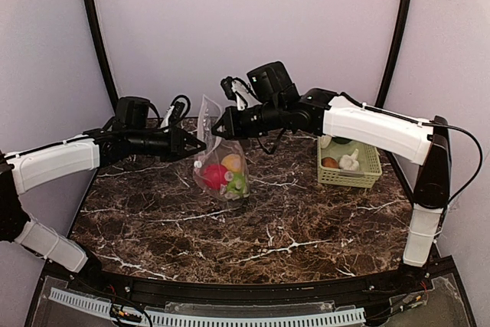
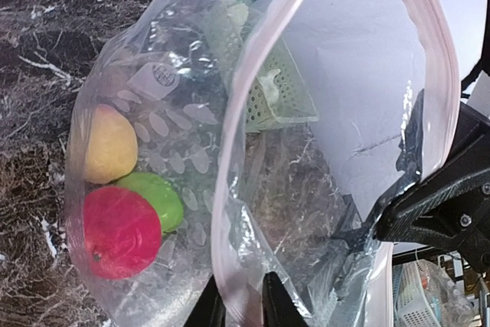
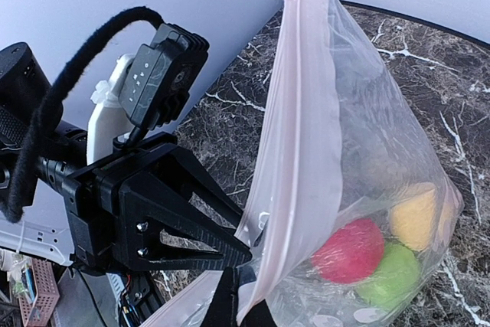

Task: Place the food in the zip-top bag and seal the zipper
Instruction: Adjust the zipper food storage bag at the center of the board.

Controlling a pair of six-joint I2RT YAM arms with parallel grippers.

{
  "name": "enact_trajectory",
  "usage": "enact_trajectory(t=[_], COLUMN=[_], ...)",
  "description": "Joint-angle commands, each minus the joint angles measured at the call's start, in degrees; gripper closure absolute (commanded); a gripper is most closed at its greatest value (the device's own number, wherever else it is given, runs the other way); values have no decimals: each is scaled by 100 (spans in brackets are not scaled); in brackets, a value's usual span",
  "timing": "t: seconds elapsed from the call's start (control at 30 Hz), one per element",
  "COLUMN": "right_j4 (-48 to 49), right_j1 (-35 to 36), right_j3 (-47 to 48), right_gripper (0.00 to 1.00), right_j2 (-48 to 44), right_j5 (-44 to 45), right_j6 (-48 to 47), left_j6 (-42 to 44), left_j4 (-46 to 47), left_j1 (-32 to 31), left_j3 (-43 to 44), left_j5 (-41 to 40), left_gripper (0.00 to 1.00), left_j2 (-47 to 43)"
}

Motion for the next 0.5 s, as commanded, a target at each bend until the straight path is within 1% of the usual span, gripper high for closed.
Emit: enact_trajectory(t=[0.0, 0.07, 0.1, 0.2, 0.27, 0.47], right_j4=[160, 103, 38, -145, -256, -415], right_j1=[-36, -36, -36, -36, -36, -56], right_j3=[-78, -74, -74, -93, -123, -432], right_gripper=[100, 100, 100, 100, 100, 100], right_j2=[-35, -82, -119, -302, -440, -870], right_j5=[156, 284, 374, 695, 905, 1428], right_j6=[-82, -119, -151, -229, -286, -313], left_j6=[-187, -135, -118, -3, 112, 471], left_j4=[467, 394, 335, 227, -23, -484], left_j1=[-18, -18, -18, -18, -18, -18], left_j3=[-114, 12, 116, 359, 555, 898], left_j5=[-25, -94, -113, -136, -133, -69], left_gripper=[90, 98, 99, 99, 99, 99], left_j2=[-228, -321, -396, -556, -654, -540])
